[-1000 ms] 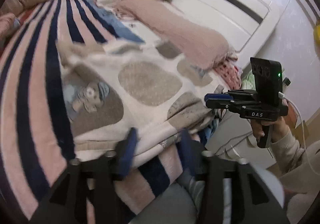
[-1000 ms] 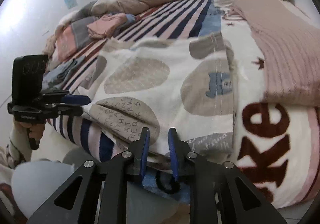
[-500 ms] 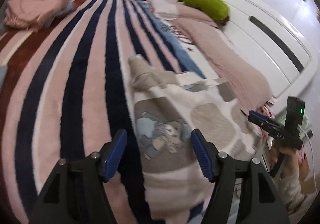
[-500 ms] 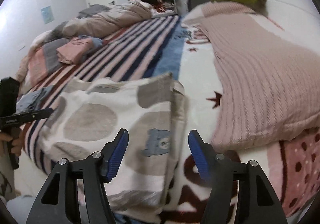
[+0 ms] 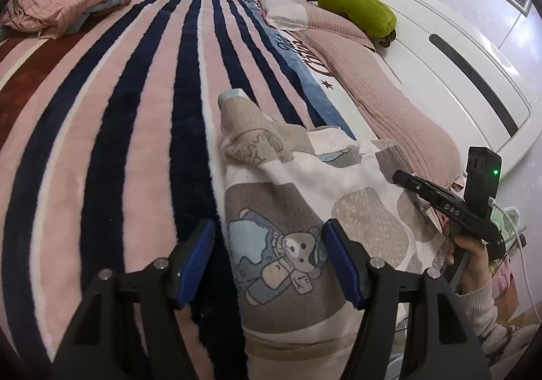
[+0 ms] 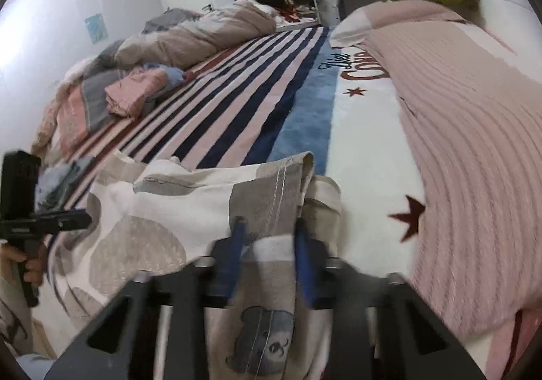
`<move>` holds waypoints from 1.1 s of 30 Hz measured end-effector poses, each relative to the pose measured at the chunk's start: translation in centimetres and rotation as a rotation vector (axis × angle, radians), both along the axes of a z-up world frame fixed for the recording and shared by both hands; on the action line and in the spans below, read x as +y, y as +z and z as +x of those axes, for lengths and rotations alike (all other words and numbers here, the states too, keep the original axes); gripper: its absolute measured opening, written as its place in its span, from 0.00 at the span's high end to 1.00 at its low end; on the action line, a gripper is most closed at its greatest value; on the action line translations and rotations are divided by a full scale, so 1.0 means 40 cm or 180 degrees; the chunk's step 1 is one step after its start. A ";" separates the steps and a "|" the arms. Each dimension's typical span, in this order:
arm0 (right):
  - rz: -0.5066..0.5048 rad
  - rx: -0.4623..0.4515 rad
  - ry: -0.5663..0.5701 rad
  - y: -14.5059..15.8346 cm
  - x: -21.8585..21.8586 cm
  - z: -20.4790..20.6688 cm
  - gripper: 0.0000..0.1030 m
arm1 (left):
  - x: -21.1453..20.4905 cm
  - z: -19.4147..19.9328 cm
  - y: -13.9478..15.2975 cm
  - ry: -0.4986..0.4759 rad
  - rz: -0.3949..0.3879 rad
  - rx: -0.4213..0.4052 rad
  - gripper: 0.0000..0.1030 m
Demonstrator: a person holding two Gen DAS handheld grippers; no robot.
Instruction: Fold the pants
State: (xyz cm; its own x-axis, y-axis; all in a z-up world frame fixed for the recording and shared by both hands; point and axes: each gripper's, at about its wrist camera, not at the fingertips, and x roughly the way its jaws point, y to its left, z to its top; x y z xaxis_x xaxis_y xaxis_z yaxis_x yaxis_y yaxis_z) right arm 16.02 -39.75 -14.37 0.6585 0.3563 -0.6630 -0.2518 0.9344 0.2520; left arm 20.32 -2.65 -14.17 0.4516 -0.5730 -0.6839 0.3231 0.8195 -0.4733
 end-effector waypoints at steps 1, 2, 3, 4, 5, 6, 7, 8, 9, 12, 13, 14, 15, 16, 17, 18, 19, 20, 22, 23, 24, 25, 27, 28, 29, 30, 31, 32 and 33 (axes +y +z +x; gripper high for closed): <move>-0.0076 -0.0008 -0.0011 -0.001 0.006 0.000 0.94 | 0.000 -0.001 0.001 0.0003 0.0002 -0.0005 0.39; -0.0122 -0.0022 -0.0037 -0.002 0.009 -0.002 0.96 | 0.000 -0.001 0.002 0.0005 0.0004 -0.0008 0.39; -0.0144 -0.0030 -0.0075 -0.004 0.008 -0.007 0.97 | -0.001 -0.001 0.003 0.0005 0.0009 -0.0014 0.39; -0.0131 -0.0038 -0.0136 -0.005 0.000 -0.013 0.97 | 0.000 -0.002 0.003 0.0007 0.0021 -0.0021 0.39; -0.0114 -0.0040 -0.0190 -0.006 -0.008 -0.019 0.97 | 0.000 -0.002 0.003 0.0006 0.0033 -0.0024 0.39; -0.0103 -0.0042 -0.0270 -0.007 -0.019 -0.028 0.98 | -0.001 -0.003 0.003 0.0001 0.0045 -0.0027 0.39; -0.0102 -0.0047 -0.0331 -0.008 -0.027 -0.034 0.98 | -0.003 -0.005 0.002 -0.0007 0.0057 -0.0025 0.39; -0.0103 -0.0053 -0.0402 -0.008 -0.037 -0.041 0.98 | -0.004 -0.006 0.000 -0.0009 0.0068 -0.0021 0.39; -0.0095 -0.0047 -0.0474 -0.009 -0.049 -0.048 0.98 | -0.006 -0.008 -0.005 -0.0014 0.0083 -0.0012 0.39; 0.0018 0.0098 -0.0503 -0.027 -0.069 -0.054 0.96 | -0.009 -0.009 -0.021 -0.0019 0.0092 0.0039 0.39; 0.0006 0.0139 -0.0494 -0.034 -0.067 -0.054 0.92 | -0.008 -0.008 -0.020 -0.0013 0.0082 0.0044 0.39; -0.0004 0.0145 -0.0497 -0.033 -0.068 -0.054 0.89 | -0.006 -0.008 -0.017 -0.0007 0.0071 0.0046 0.39; 0.0022 0.0133 -0.0529 -0.028 -0.073 -0.059 0.84 | -0.001 -0.010 -0.008 -0.0002 0.0050 0.0028 0.39; 0.0113 0.0122 -0.0538 -0.017 -0.083 -0.066 0.72 | 0.004 -0.012 0.001 -0.0001 0.0029 0.0004 0.39; 0.0196 0.0107 -0.0515 -0.006 -0.091 -0.072 0.67 | 0.009 -0.014 0.010 -0.0002 0.0003 -0.0018 0.39; 0.0265 0.0099 -0.0466 0.008 -0.099 -0.079 0.55 | 0.016 -0.015 0.019 -0.0004 -0.0044 -0.0029 0.39; 0.0265 0.0122 -0.0427 0.014 -0.100 -0.084 0.46 | 0.020 -0.015 0.023 -0.0010 -0.0084 -0.0022 0.39; 0.0241 0.0164 -0.0384 0.017 -0.101 -0.087 0.43 | 0.020 -0.014 0.023 -0.0023 -0.0108 -0.0010 0.39; 0.0250 0.0298 -0.0277 0.008 -0.099 -0.094 0.42 | 0.017 -0.009 0.011 -0.0067 -0.0149 0.0053 0.39; 0.0297 0.0380 -0.0232 -0.002 -0.099 -0.096 0.42 | 0.014 -0.007 0.002 -0.0073 -0.0156 0.0091 0.39; 0.0373 0.0492 -0.0179 -0.020 -0.100 -0.097 0.42 | 0.010 -0.002 -0.009 -0.0081 -0.0150 0.0139 0.39; 0.0420 0.0549 -0.0143 -0.033 -0.099 -0.100 0.42 | 0.005 0.002 -0.025 -0.0089 -0.0137 0.0194 0.39; 0.0503 0.0656 -0.0044 -0.058 -0.094 -0.104 0.41 | 0.001 -0.001 -0.039 -0.0101 -0.0149 0.0219 0.39; 0.0515 0.0676 -0.0013 -0.068 -0.091 -0.105 0.40 | -0.001 -0.002 -0.040 -0.0114 -0.0153 0.0199 0.39; 0.0507 0.0668 0.0007 -0.073 -0.088 -0.107 0.40 | -0.002 -0.002 -0.039 -0.0121 -0.0157 0.0201 0.39; 0.0501 0.0659 0.0016 -0.075 -0.087 -0.109 0.40 | -0.004 -0.003 -0.037 -0.0119 -0.0165 0.0208 0.40; 0.0519 0.0662 0.0035 -0.075 -0.086 -0.110 0.42 | -0.006 -0.002 -0.037 -0.0132 -0.0186 0.0218 0.43; 0.0563 0.0681 0.0086 -0.076 -0.083 -0.111 0.45 | -0.012 -0.001 -0.036 -0.0163 -0.0205 0.0225 0.53; 0.0635 0.0721 0.0177 -0.078 -0.076 -0.109 0.51 | -0.020 -0.002 -0.037 -0.0212 -0.0242 0.0243 0.60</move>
